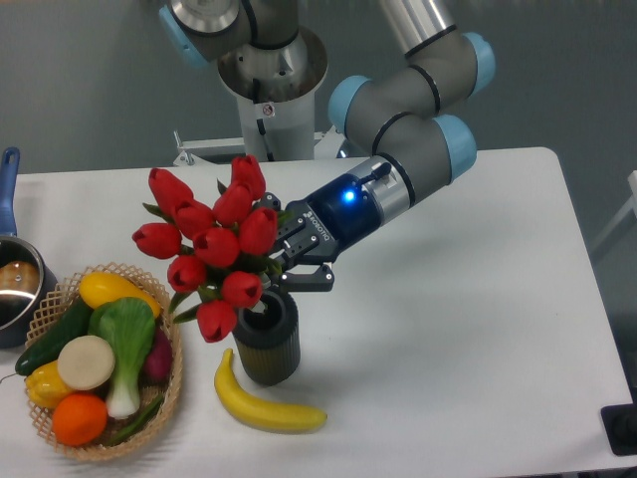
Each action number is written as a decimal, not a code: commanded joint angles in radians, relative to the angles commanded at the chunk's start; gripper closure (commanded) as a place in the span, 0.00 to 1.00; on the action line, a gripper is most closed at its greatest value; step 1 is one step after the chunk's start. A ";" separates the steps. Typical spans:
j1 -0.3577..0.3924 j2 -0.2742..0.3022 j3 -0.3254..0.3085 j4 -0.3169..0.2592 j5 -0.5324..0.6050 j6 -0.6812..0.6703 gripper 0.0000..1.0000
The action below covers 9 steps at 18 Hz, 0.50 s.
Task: Insert the flowers into the vase
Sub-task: 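Lower the tulip stems into the grey vase opening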
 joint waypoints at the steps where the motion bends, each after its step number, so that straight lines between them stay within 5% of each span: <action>1: 0.002 -0.006 -0.003 0.000 0.000 0.011 0.79; 9: 0.003 -0.057 -0.054 0.000 0.000 0.138 0.76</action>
